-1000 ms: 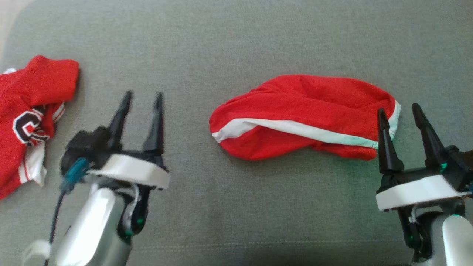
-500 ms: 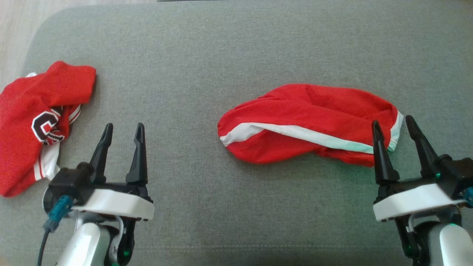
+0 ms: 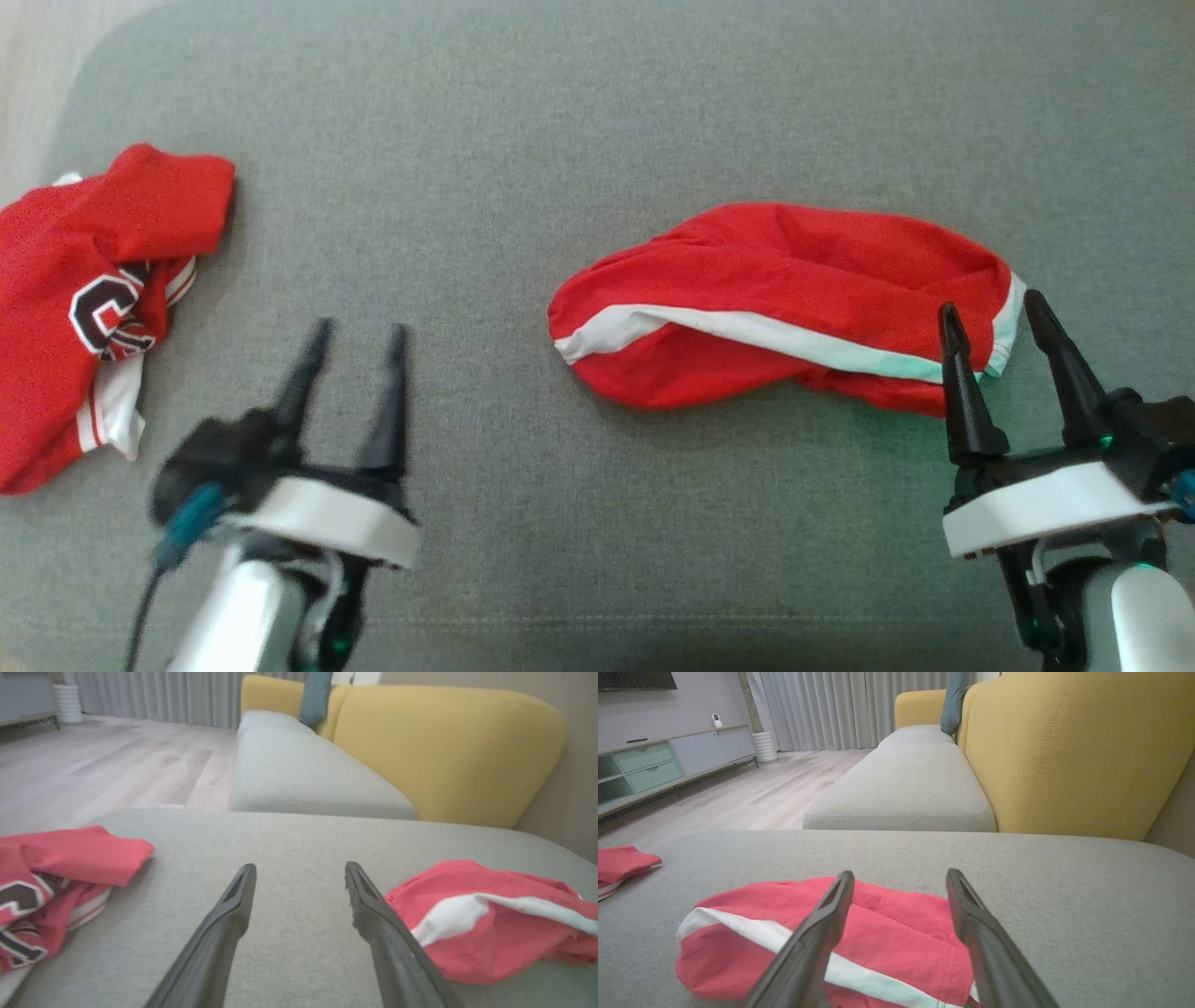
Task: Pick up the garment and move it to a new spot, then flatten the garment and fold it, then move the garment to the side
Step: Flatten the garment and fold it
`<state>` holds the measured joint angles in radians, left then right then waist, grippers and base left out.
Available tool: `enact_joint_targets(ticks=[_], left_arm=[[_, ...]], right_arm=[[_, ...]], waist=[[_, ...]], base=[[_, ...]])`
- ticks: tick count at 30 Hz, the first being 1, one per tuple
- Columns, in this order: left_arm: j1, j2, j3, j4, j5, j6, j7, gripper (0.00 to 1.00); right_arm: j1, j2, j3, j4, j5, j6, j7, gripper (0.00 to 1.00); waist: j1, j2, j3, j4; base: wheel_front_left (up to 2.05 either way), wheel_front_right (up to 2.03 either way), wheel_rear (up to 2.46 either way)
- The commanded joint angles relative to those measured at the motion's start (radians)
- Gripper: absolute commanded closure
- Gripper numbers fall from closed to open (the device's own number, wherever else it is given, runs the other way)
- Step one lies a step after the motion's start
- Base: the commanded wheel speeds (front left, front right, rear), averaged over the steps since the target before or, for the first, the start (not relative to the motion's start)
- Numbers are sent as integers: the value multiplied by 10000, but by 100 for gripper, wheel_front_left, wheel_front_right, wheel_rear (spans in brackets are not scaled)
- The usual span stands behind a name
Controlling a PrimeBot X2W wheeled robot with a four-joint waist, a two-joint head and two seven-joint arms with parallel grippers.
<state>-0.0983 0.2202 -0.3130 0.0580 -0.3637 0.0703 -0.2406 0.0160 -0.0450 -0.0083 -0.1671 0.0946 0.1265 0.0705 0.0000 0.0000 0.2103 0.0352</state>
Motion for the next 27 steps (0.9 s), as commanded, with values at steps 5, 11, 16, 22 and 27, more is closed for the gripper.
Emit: enact_joint_targets(ticks=[5, 11, 16, 22, 27], left_arm=[[-1558, -243, -750, 242, -238, -888, 1441, 0], [-2408, -622, -1440, 1164, -810, -1488, 2862, 0], [-2762, -703, -1617, 1728, -1196, -1676, 3360, 0], [-2963, -665, -1651, 2116, -1408, -1760, 3450, 0], [-3137, -581, -1742, 2293, -1480, -1828, 3366, 100]], right_arm=[[-371, -53, 301, -436, 9, 42, -5, 0], [-557, -53, 431, -331, 115, 42, -80, 0], [-600, -53, 411, -221, 190, 42, -165, 0], [-632, -53, 394, -146, 243, 42, -220, 0], [-589, -53, 333, -91, 193, 42, -192, 0]], waist=[[0, 0, 490, -38], [0, 0, 848, -286], [0, 0, 1022, -456], [0, 0, 1117, -580], [0, 0, 1183, -652]], base=[[0, 0, 0], [0, 0, 0], [0, 0, 0], [0, 0, 0], [0, 0, 0]])
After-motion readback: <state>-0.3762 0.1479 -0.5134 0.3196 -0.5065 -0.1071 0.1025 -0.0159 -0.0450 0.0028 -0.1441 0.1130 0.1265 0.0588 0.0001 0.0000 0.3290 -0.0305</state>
